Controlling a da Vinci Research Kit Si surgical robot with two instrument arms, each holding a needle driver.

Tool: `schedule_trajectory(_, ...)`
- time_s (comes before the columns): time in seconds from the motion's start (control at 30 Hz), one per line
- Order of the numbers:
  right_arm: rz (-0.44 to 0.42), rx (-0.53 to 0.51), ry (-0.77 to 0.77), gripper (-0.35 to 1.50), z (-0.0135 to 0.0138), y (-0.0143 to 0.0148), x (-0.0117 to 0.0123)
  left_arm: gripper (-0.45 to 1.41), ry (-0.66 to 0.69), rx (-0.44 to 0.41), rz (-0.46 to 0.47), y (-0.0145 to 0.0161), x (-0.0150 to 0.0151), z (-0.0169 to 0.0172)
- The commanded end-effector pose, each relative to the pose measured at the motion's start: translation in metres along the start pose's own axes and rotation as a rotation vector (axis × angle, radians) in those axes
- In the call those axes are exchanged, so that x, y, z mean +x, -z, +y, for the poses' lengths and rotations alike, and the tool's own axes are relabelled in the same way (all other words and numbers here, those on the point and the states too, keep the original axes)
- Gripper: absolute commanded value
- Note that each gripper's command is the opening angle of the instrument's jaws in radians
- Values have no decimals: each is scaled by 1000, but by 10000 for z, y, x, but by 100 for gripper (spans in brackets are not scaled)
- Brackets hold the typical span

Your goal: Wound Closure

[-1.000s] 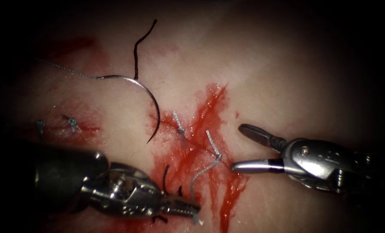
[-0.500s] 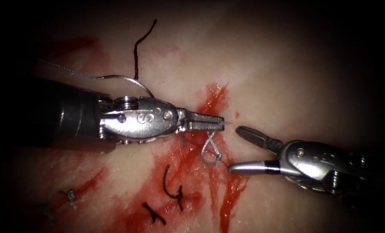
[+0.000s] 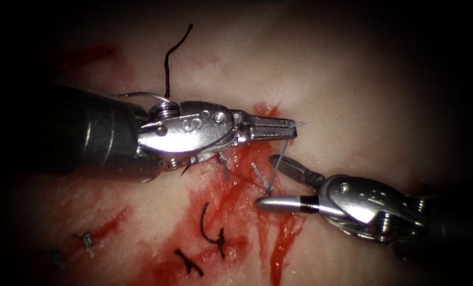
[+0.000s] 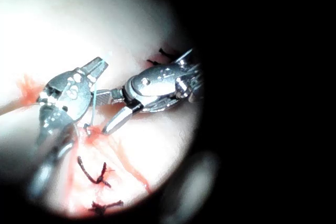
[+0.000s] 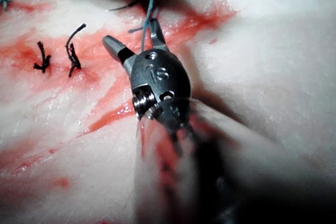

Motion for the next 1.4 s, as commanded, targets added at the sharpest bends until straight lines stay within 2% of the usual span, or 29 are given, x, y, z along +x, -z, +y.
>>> schedule_trajectory(0.03,2,-3,1,116,-1,-14,-3,-45,0,-2,-1,-6,-5,-1)
schedule_trajectory(0.37,8,-28,10,123,15,-39,-17,-45,1,-3,0,-4,-4,2)
schedule_trajectory(0.67,10,-39,12,126,14,-54,-19,-45,-3,-3,0,-5,-2,3)
schedule_trajectory(0.87,10,-42,12,118,14,-57,-19,-45,-3,-2,0,-5,-3,3)
schedule_trajectory(1.23,11,-46,13,114,9,-62,-19,-45,-4,-8,0,-6,-2,4)
schedule_trajectory(1.33,11,-46,7,74,8,-61,-20,-45,-4,-7,0,-6,-3,4)
schedule_trajectory(1.4,12,-48,7,20,7,-60,-20,-45,-5,-10,-1,-6,-3,4)
